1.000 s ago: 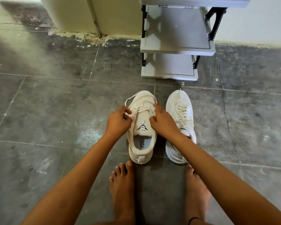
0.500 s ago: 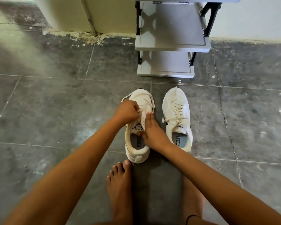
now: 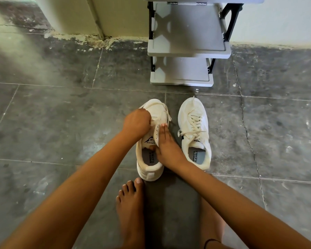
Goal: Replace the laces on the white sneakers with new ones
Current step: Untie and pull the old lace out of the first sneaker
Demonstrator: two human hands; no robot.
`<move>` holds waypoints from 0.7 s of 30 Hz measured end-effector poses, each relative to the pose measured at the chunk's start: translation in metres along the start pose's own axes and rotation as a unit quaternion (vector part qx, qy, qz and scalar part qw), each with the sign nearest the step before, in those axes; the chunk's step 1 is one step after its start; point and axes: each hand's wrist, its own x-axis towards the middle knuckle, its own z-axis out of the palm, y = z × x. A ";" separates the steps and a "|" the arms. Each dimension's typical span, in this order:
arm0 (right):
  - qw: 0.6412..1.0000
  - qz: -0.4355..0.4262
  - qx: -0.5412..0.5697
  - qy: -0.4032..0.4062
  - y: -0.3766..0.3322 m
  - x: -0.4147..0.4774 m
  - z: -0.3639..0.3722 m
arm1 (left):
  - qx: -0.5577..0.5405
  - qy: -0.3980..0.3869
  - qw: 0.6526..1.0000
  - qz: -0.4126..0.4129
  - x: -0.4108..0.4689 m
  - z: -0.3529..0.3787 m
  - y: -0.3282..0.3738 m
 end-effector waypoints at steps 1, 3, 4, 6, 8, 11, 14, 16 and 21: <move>1.000 0.001 0.000 -0.002 0.001 0.000 0.000 | 0.015 0.001 1.000 0.006 0.001 0.000 0.003; 1.000 0.001 -0.005 -0.008 0.001 0.000 0.001 | -0.007 -0.008 1.000 0.012 0.002 -0.004 0.006; 1.000 0.002 -0.009 -0.010 0.002 0.001 0.001 | -0.087 -0.019 0.996 0.005 0.003 -0.008 0.005; 1.000 0.004 -0.015 -0.012 0.002 0.002 0.002 | -0.343 -0.061 0.937 -0.031 0.005 -0.021 0.002; 0.999 -0.002 -0.028 -0.015 0.002 0.004 0.003 | -0.460 -0.047 0.885 -0.048 0.001 -0.027 0.001; 0.999 -0.004 -0.039 -0.013 0.002 0.005 0.002 | -0.409 -0.041 0.911 -0.041 -0.004 -0.020 -0.004; 0.999 -0.007 -0.036 -0.006 0.002 0.003 0.002 | -0.218 -0.062 0.974 0.020 -0.003 -0.010 -0.014; 1.000 -0.009 -0.025 0.005 0.002 0.002 0.003 | -0.131 -0.041 0.990 0.039 -0.002 -0.005 -0.017; 0.999 -0.011 -0.041 0.016 0.003 0.002 0.003 | -0.041 -0.009 0.999 0.017 0.004 -0.001 -0.009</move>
